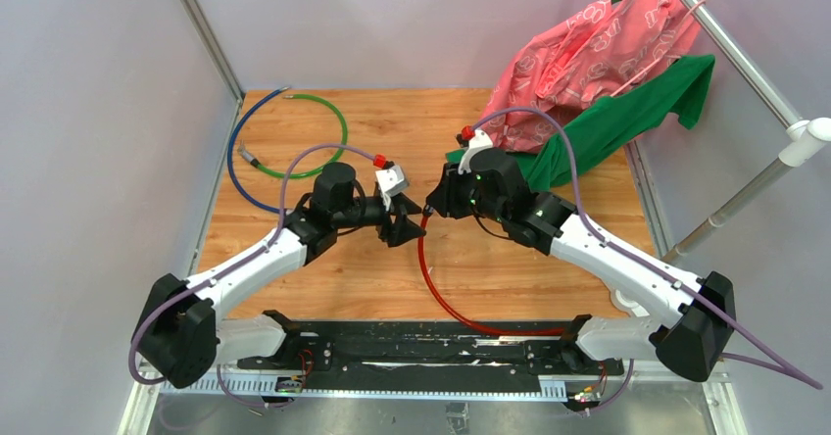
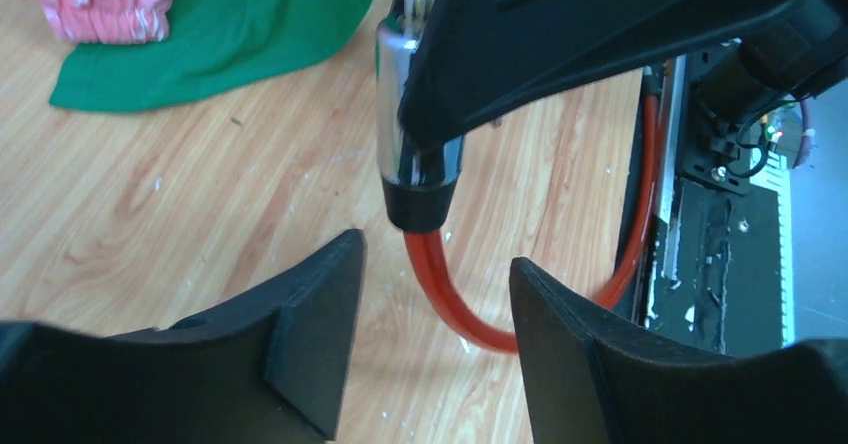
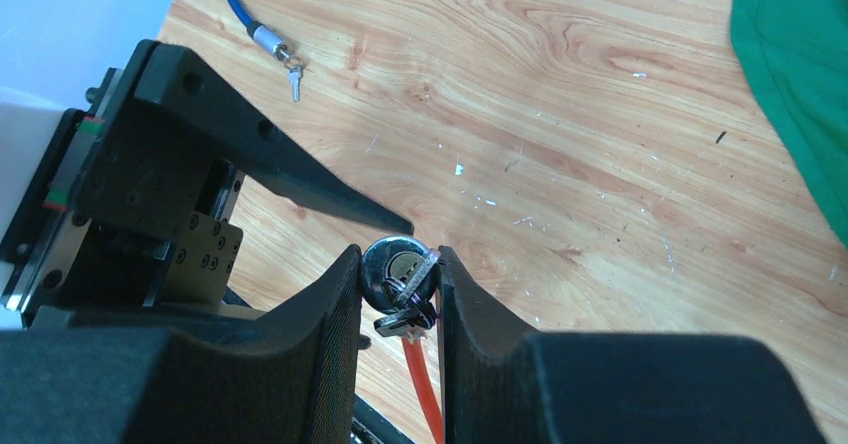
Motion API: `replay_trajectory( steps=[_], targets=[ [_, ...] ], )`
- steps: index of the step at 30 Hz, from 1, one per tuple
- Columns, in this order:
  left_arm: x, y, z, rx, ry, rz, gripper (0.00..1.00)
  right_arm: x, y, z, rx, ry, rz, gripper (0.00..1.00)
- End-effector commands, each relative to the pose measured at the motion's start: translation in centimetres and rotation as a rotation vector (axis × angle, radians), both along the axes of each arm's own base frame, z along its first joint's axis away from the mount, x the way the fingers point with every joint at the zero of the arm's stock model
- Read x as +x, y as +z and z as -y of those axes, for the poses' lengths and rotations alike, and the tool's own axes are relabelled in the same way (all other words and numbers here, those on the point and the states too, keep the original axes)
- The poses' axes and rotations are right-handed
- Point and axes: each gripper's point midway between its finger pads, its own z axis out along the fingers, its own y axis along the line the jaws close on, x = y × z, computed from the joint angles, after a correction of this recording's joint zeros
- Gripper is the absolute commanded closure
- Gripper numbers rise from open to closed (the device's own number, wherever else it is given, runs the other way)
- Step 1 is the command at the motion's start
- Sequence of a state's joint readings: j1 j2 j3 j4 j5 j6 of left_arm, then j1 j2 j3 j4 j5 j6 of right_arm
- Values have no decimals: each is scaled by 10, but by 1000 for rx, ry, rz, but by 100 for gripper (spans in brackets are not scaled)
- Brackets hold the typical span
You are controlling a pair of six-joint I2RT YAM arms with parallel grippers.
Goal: Lock with the key
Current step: Lock the lock.
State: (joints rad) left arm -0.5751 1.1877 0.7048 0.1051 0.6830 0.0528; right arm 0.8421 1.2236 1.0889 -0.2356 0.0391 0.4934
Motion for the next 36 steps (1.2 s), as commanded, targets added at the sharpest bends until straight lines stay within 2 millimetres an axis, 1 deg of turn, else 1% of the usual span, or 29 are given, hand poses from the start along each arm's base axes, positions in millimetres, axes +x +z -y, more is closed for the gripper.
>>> replay_trajectory(
  steps=[1,3,5,6,11,16,18,22,27,29,30,31,32,33,34,36],
  targets=[
    [11,24,15,-93,33,30,40,-2,10,-4,50,-26,-1,100],
    [21,33,18,-121,69,60,45,-5,13,-8,51,-6,7,100],
    [29,35,19,-130,101,60,50,-7,18,-9,59,4,20,100],
    [29,34,20,-132,101,51,52,-7,20,-9,61,4,27,100],
    [16,33,29,-139,22,56,56,-9,24,-11,78,16,36,100],
    [13,36,34,-161,-3,51,61,-12,24,-15,81,41,37,100],
    [11,37,35,-164,-18,49,72,-12,24,-14,78,40,39,100],
    [8,40,35,-172,-24,45,100,-12,23,-15,85,45,42,100],
    [8,45,34,-187,-8,28,100,-13,19,-15,77,50,34,100],
    [6,43,33,-188,0,11,100,-13,18,-15,69,61,45,100],
    [4,42,32,-184,-3,4,100,-13,20,-14,63,66,57,96],
    [2,41,31,-178,-6,2,100,-13,22,-13,55,74,71,80],
    [0,37,29,-163,-8,-3,100,-13,28,-11,45,85,100,60],
    [-1,38,27,-155,-11,8,100,-13,31,-9,38,91,115,49],
    [-2,36,24,-142,-11,9,100,-14,35,-7,30,100,140,40],
    [1,34,17,-125,0,3,100,-21,46,-4,6,169,201,27]
  ],
)
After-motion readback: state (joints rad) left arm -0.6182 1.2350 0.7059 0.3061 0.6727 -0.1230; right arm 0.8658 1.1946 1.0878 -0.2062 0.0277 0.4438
